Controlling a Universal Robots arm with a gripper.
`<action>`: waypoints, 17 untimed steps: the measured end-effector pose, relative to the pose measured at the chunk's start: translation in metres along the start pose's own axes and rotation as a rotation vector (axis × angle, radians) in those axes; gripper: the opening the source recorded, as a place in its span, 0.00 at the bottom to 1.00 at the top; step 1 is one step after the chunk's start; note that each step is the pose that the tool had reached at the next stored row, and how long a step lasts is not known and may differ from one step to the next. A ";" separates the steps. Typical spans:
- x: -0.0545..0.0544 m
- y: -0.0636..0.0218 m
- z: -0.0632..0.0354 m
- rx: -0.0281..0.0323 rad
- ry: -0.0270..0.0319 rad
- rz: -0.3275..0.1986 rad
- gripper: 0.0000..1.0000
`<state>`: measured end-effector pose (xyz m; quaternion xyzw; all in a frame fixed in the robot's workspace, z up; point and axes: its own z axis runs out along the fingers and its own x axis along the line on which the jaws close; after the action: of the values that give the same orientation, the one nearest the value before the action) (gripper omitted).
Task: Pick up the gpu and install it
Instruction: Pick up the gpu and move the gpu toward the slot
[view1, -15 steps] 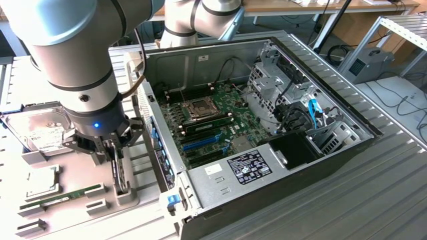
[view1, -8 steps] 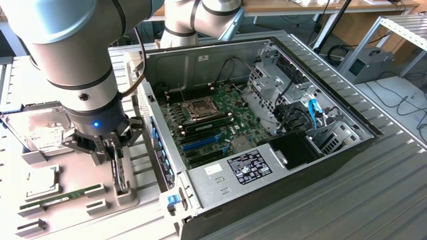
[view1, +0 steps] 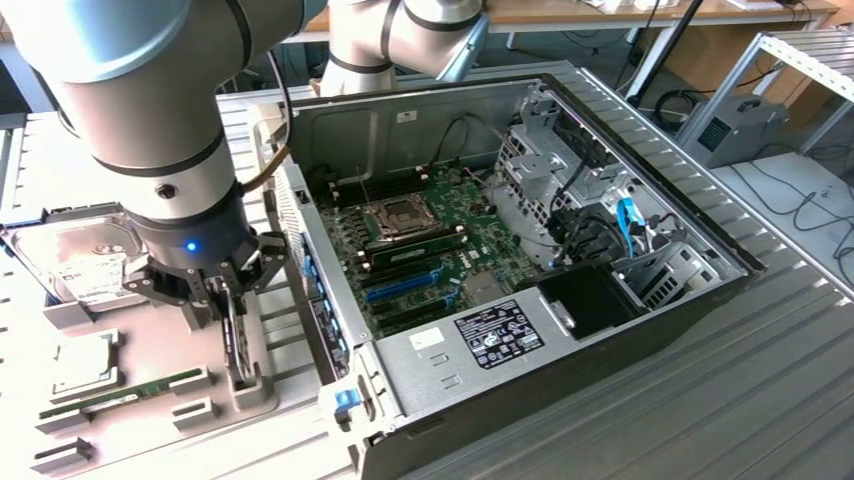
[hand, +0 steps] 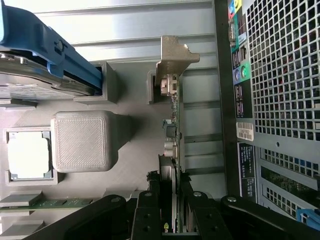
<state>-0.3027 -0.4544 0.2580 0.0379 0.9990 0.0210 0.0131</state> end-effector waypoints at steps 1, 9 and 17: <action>0.000 0.0000 -0.0004 0.0000 0.0000 0.000 0.26; 0.000 0.0001 -0.0029 0.0001 0.0000 0.000 0.26; 0.000 0.0003 -0.0062 0.0000 0.0000 0.000 0.26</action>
<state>-0.3027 -0.4544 0.2642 0.0379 0.9990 0.0210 0.0131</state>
